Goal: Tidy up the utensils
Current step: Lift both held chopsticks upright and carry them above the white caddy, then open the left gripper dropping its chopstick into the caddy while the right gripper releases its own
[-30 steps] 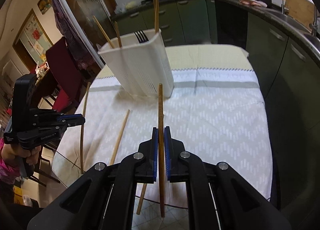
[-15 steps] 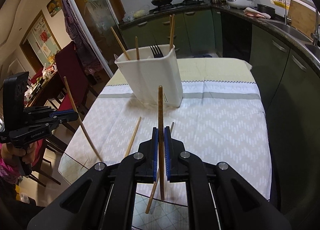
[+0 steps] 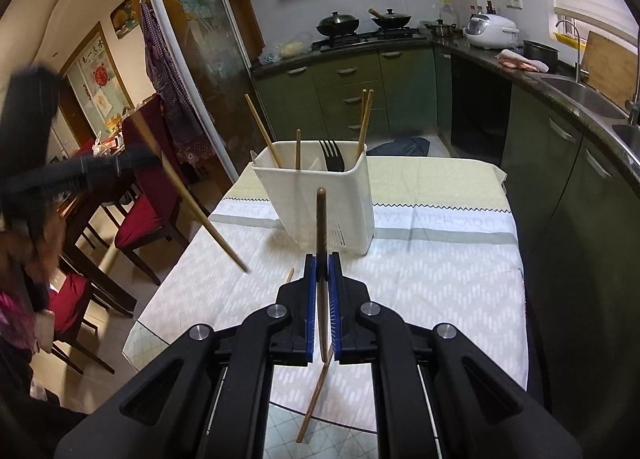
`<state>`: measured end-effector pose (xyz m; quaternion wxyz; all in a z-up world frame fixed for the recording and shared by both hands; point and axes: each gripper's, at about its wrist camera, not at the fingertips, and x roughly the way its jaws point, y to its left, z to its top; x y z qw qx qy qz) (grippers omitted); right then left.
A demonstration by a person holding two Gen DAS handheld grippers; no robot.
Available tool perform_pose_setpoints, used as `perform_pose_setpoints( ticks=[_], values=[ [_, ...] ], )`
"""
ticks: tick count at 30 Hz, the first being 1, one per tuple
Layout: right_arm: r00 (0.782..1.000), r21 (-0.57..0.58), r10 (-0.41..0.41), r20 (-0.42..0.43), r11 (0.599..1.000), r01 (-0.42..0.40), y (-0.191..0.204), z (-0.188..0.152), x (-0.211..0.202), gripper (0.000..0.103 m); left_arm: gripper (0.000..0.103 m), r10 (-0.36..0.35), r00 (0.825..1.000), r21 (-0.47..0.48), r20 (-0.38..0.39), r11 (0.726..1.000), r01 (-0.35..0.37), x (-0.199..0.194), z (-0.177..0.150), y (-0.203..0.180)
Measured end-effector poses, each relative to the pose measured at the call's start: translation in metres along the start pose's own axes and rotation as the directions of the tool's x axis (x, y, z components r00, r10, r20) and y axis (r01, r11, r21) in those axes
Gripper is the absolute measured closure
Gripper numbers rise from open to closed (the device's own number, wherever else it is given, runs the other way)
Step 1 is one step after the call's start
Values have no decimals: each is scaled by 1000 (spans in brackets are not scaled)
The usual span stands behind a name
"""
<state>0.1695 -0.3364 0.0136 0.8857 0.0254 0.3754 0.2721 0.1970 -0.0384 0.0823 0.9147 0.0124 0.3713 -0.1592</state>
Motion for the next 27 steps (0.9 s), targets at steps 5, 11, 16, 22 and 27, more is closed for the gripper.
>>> perform_pose_setpoints(
  ticks=[5,11,16,22,27],
  values=[
    [1000,0,0,-5,1000,0,-2,2,1,96,97,24,994,2,104,1000,-24,-16,54,2],
    [1000,1,0,-10,1000,0,-7,3,2,96,97,40,988,-10,152,999,-39,-4,89,4],
    [1000,2,0,-16,1000,1,-11,1,4,96,97,50,984,-20,171,999,-48,16,103,8],
    [1000,12,10,-6,1000,-10,-14,1,2,96,97,46,989,-33,140,999,-41,44,100,13],
    [997,9,50,58,999,-51,-11,24,-6,96,97,13,992,-39,126,999,-8,38,80,16]
  ],
)
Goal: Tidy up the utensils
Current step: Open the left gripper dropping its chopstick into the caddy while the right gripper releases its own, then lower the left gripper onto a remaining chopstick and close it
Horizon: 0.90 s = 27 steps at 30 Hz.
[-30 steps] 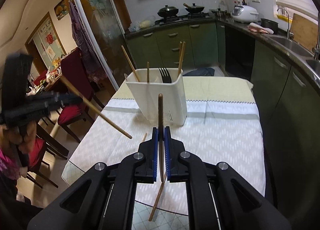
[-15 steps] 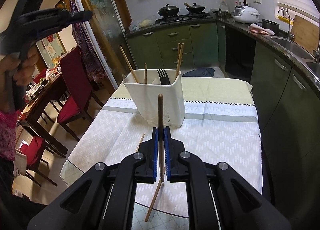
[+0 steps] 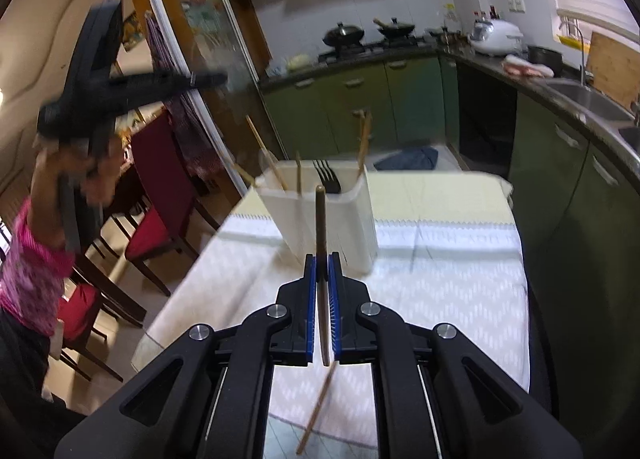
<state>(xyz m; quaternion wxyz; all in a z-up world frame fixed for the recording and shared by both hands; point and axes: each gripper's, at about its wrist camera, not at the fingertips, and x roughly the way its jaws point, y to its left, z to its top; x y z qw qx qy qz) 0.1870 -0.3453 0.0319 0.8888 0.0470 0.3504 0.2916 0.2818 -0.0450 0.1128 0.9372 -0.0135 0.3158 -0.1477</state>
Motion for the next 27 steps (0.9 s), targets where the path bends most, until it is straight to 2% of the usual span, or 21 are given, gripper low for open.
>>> perform_pose_setpoints(
  ticks=[4,7,9,11,13,19,23,26,27],
  values=[
    [996,-31,20,85,999,-17,13,35,-12,96,97,-22,999,-6,-45,1000,22,-11,-37,4],
    [982,-49,17,190,999,-8,21,68,-27,96,97,-26,994,-27,-110,999,23,-8,-73,8],
    [965,-58,-5,263,998,21,24,88,-36,96,97,-24,986,-35,-168,999,18,-3,-98,10],
    [954,-54,-14,300,998,32,24,104,-36,96,97,-21,974,-51,-227,999,10,5,-122,13],
    [941,-53,-58,333,995,79,24,119,-26,96,97,-23,954,-60,-297,998,6,16,-147,15],
    [962,-22,-99,255,994,108,11,126,38,96,97,-40,898,-68,-438,998,12,48,-196,12],
    [978,-15,-119,172,992,123,3,113,82,96,97,-43,878,-59,-476,998,17,60,-214,9],
    [985,-16,-125,122,992,128,-3,105,100,95,96,-44,866,-57,-498,998,18,66,-215,4],
    [986,-22,-125,114,991,129,-4,103,104,89,96,-43,862,-56,-505,998,17,68,-216,3]
  ],
)
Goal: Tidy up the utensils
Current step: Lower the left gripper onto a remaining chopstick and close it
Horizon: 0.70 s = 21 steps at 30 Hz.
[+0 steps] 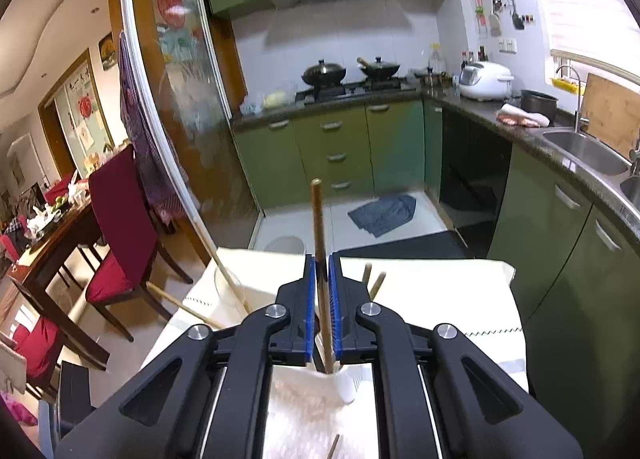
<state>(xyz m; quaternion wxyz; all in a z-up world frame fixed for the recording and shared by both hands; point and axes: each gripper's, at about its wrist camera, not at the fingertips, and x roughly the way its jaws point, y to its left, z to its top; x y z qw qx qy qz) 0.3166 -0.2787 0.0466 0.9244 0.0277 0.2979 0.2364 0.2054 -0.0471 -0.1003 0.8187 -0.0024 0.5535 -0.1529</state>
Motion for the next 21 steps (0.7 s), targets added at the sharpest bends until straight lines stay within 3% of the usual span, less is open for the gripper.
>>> perform_pose_setpoints(
  ticks=[3,6,10,14,21],
  values=[
    [1000,-13,-8,20,1000,9,0,-3,-8,86,95,7,1000,-3,-19,1000,-8,4,3,-3],
    [998,-22,7,68,1000,-6,1,-10,-40,85,84,17,999,-3,-38,1000,-17,9,6,-8],
    [994,-41,11,113,999,-7,2,-34,-94,67,76,26,997,-20,-76,999,-28,20,8,-12],
    [1000,-53,-15,6,998,15,-2,-78,-111,67,66,38,991,-68,-127,997,-47,37,13,-10],
    [985,42,-92,-145,994,99,-54,-165,-107,67,66,70,984,-155,-166,983,-96,68,28,-3]
  ],
)
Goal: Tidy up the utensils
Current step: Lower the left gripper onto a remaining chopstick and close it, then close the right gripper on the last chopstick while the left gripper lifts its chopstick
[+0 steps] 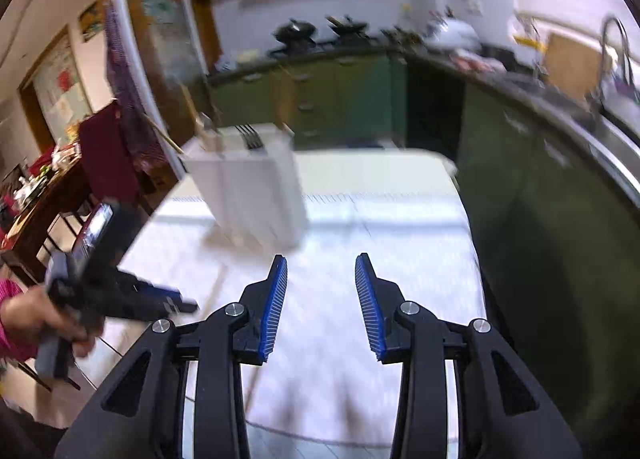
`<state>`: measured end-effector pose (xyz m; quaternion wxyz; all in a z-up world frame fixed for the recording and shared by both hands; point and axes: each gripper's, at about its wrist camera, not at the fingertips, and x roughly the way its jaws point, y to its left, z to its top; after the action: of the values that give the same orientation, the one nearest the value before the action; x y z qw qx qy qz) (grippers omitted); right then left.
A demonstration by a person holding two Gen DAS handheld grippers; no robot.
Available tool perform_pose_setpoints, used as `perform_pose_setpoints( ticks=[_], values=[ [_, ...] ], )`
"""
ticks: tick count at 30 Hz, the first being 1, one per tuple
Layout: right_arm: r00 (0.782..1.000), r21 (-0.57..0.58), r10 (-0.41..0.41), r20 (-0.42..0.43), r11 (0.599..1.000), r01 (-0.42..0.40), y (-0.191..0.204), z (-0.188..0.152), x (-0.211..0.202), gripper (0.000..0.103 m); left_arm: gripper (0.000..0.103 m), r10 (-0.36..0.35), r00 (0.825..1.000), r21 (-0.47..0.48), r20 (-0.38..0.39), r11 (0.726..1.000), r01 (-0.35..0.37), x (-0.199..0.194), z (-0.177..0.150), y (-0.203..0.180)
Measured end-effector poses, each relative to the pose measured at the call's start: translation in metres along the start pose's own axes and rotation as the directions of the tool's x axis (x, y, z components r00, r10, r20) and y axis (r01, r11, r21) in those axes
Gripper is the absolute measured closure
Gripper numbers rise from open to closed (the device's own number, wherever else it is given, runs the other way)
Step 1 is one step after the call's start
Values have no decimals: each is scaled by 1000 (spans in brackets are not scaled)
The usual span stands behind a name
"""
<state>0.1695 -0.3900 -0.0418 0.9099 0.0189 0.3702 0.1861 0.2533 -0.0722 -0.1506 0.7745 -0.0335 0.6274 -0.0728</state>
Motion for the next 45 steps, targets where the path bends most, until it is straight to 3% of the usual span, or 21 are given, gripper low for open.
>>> perform_pose_setpoints(
  ticks=[5,14,19,25,29,33,45],
  values=[
    [999,75,-24,-31,997,26,-34,-30,0,67,66,16,1000,-35,-18,999,-16,15,13,-9],
    [1000,91,-13,-25,996,15,-48,-29,-7,63,69,93,995,-37,-37,995,-95,30,30,-30],
    [999,83,-3,-37,997,6,-41,-26,-5,63,95,82,995,-41,-52,996,-84,31,33,-33],
    [992,30,21,-122,999,-17,-19,-26,18,59,96,56,997,-41,-44,997,-58,28,28,-27],
    [968,9,84,-236,996,-85,2,-25,51,59,96,36,999,-33,-6,999,-36,10,17,-9],
    [943,-19,85,-323,995,-96,23,-24,84,59,96,20,998,-12,56,1000,-19,-14,10,0],
    [873,-90,0,-487,995,-51,72,-26,163,61,96,-39,971,40,235,999,30,-76,-17,21]
  ],
)
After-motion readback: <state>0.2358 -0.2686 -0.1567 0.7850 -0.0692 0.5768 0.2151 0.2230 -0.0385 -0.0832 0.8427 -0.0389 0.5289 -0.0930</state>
